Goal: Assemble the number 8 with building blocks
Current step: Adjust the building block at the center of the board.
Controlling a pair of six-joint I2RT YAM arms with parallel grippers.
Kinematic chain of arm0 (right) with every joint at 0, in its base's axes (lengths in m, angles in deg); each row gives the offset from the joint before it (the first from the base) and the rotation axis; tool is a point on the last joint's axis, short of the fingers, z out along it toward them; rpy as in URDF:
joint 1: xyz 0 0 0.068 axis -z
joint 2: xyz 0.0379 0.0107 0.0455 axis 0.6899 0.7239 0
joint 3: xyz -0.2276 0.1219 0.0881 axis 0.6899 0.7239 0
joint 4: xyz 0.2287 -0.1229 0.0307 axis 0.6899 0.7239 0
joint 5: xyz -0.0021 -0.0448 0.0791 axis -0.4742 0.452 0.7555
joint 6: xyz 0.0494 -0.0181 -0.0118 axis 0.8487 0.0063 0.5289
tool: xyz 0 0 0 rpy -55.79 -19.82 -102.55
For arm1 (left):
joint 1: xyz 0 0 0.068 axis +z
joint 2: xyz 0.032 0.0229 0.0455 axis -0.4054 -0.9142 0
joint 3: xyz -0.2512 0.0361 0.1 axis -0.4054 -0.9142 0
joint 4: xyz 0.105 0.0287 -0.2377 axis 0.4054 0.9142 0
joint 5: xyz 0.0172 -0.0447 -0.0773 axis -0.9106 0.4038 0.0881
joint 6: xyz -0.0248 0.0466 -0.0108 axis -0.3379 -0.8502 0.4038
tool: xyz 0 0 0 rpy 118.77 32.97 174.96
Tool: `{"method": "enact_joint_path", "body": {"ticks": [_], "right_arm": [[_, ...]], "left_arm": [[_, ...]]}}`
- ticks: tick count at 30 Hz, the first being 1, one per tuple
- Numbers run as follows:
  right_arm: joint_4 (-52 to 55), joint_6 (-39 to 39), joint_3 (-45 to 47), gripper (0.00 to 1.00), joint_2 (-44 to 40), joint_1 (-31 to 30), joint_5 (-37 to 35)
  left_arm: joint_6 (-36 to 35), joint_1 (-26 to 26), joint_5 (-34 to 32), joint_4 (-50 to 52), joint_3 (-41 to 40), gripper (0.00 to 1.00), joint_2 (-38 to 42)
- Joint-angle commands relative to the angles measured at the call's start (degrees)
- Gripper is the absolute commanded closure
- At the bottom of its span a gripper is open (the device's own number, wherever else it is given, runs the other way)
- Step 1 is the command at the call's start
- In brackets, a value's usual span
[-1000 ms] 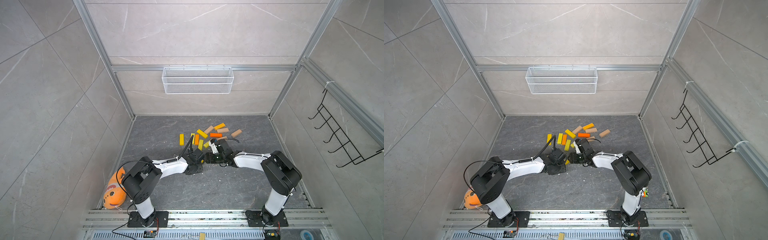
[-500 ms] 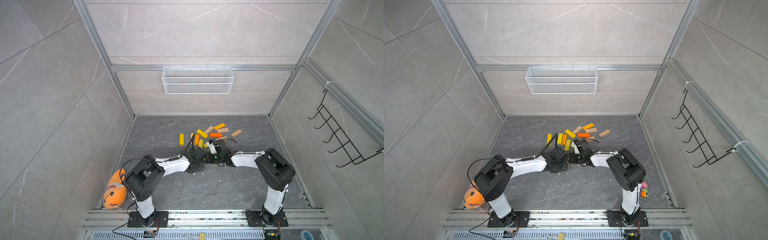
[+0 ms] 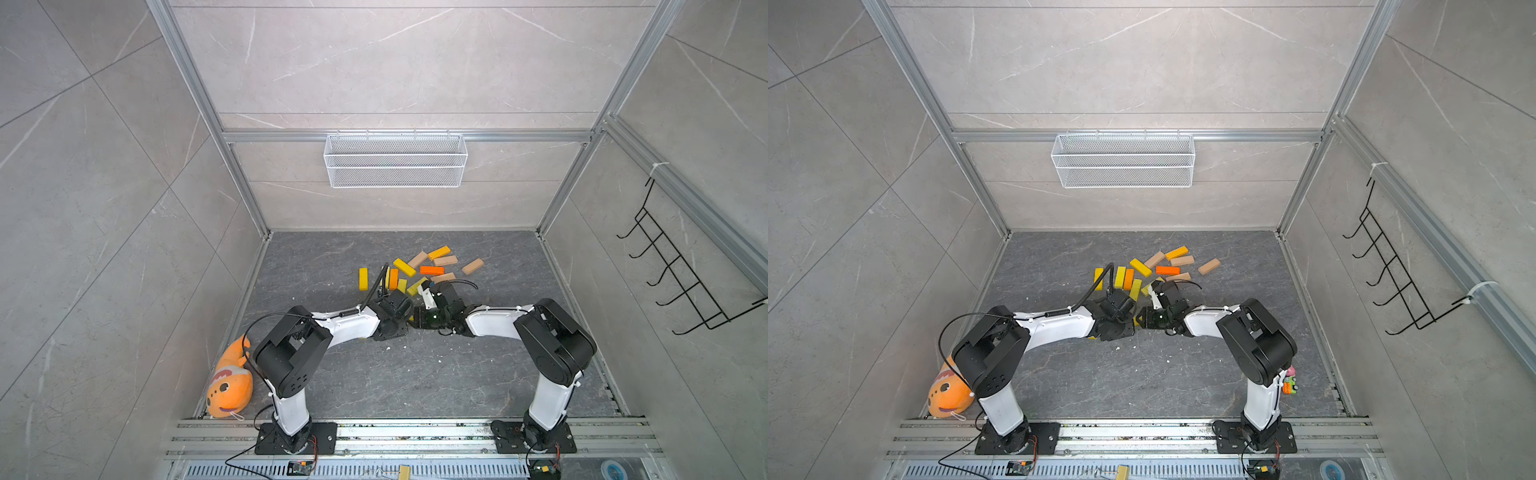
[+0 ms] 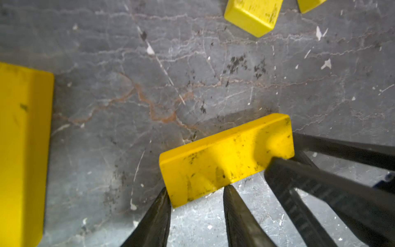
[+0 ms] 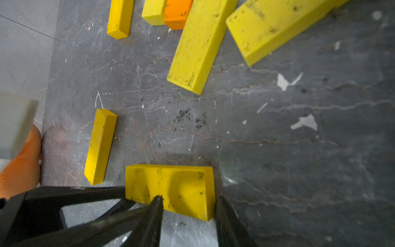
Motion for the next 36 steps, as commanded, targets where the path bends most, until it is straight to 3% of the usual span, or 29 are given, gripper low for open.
{"method": "enact_joint_path", "body": {"ticks": [1, 11, 16, 26, 32, 36], "right_arm": [[-1.5, 1.2, 1.6, 0.58, -2.5, -0.3, 0.1], [-2.8, 2.4, 2.8, 0.59, -3.2, -0.8, -1.1], [-1.0, 1.8, 3.6, 0.59, -5.7, -0.9, -5.3], [6.6, -4.9, 4.7, 0.54, -15.0, -0.9, -6.9], [13.1, -10.8, 1.6, 0.52, -14.7, -0.9, -7.2], [13.6, -8.7, 0.2, 0.52, -13.3, -0.9, -7.5]], "left_arm": [[-1.9, 1.4, -0.5, 1.2, -0.1, 0.58, -2.4], [-3.5, 2.5, -0.8, 2.6, 0.8, 0.58, -2.1], [-4.2, 2.5, 0.2, 2.7, -0.2, 0.57, 0.2], [-17.0, 2.3, 1.7, 5.4, -3.0, 0.49, 10.8], [-16.3, 2.4, 2.7, 4.1, -5.8, 0.46, 18.7], [-15.8, 2.9, 2.4, 4.5, -6.7, 0.44, 21.5]]}}
